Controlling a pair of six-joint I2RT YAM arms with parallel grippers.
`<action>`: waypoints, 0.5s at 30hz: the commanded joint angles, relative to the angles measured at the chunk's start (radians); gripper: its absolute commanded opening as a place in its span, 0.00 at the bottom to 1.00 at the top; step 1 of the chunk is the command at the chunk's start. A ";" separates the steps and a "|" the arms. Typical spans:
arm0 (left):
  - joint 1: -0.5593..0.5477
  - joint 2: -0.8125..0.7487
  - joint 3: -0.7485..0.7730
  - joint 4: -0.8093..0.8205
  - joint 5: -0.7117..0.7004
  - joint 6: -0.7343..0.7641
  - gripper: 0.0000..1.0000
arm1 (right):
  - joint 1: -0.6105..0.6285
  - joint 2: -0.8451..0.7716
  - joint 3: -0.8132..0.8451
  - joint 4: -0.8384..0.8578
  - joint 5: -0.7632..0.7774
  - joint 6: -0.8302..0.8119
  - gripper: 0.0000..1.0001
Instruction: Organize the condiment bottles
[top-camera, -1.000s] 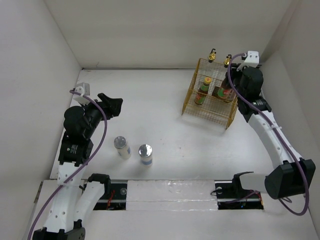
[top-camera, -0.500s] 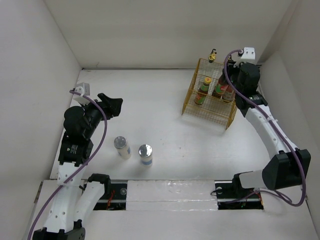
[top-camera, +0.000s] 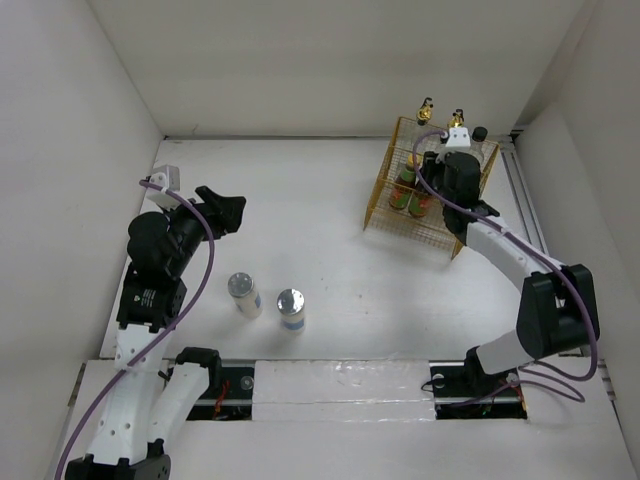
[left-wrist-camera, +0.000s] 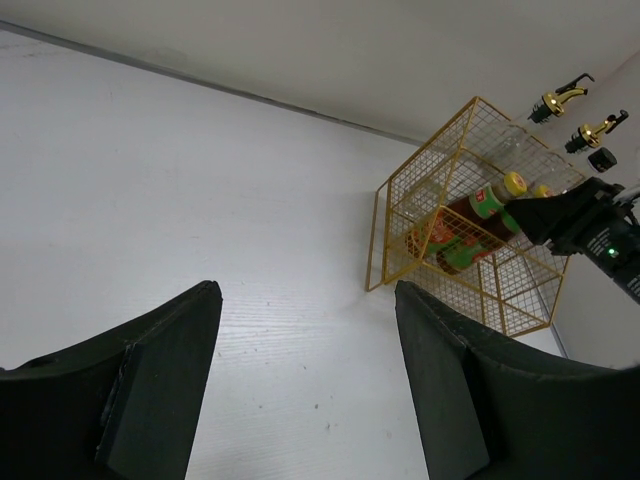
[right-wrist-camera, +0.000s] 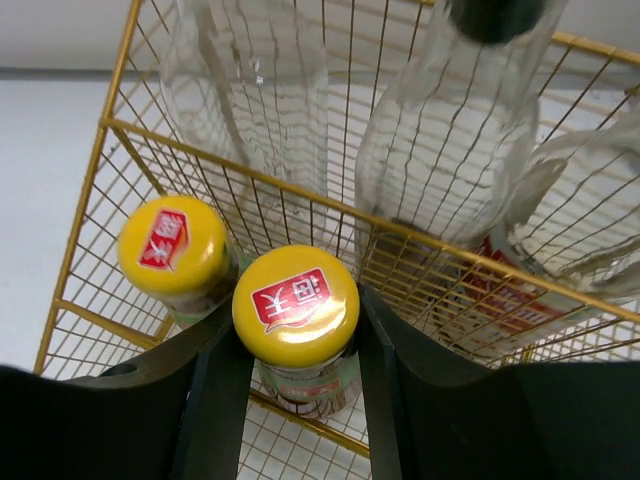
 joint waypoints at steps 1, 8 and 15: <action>0.005 0.005 -0.003 0.045 0.024 0.006 0.66 | 0.022 -0.007 0.006 0.229 0.013 0.026 0.04; 0.005 0.014 -0.003 0.045 0.024 0.006 0.68 | 0.031 -0.016 -0.003 0.203 0.042 0.026 0.45; 0.005 0.014 -0.003 0.045 0.024 0.006 0.68 | 0.031 -0.119 0.024 0.096 0.092 0.026 0.72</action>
